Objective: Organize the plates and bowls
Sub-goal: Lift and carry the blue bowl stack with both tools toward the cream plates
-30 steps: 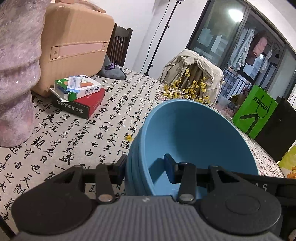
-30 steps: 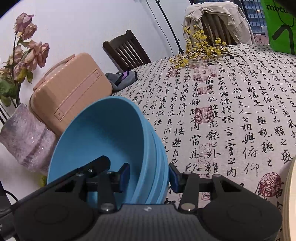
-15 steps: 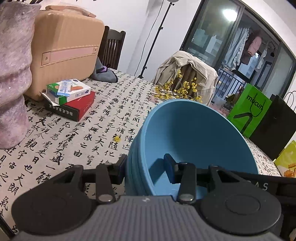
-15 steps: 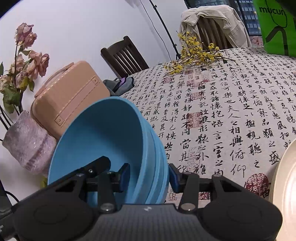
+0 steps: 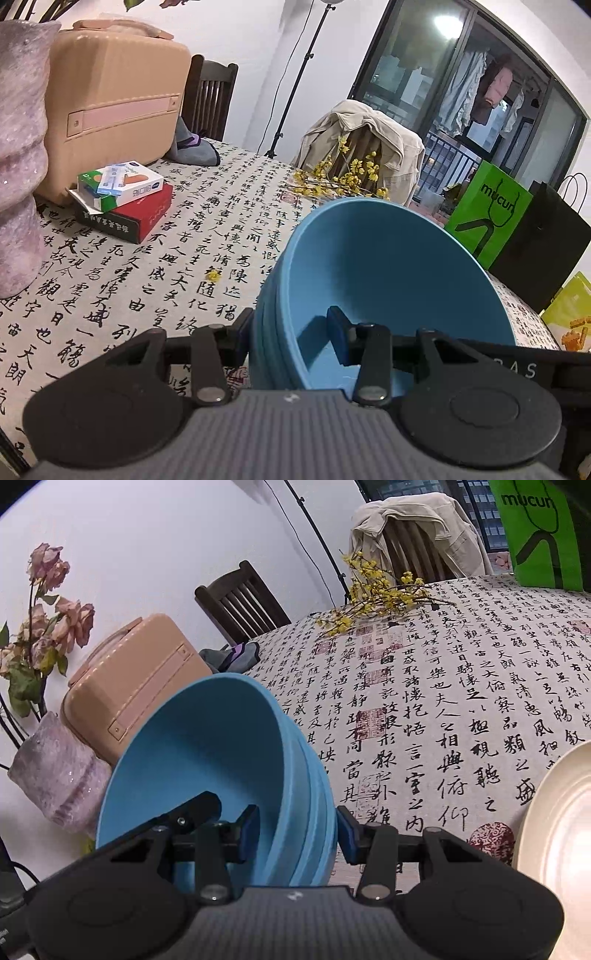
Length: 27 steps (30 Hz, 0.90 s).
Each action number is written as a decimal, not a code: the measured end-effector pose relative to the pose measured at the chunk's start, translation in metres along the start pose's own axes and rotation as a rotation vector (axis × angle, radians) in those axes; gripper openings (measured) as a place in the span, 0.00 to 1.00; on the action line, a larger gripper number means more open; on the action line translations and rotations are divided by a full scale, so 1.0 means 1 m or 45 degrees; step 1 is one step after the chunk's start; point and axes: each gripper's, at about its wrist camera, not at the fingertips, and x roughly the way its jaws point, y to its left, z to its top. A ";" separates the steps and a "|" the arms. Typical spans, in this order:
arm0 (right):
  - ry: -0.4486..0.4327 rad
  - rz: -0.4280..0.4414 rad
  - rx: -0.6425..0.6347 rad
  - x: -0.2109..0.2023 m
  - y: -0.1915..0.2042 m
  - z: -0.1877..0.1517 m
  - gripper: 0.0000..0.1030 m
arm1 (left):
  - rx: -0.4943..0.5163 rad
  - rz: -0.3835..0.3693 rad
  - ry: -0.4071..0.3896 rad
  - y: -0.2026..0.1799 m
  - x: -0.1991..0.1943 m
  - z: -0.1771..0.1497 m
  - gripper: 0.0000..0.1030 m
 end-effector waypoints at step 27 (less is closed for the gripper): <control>-0.054 -0.014 0.054 -0.031 -0.033 0.001 0.43 | 0.061 -0.045 0.002 -0.040 0.000 -0.005 0.41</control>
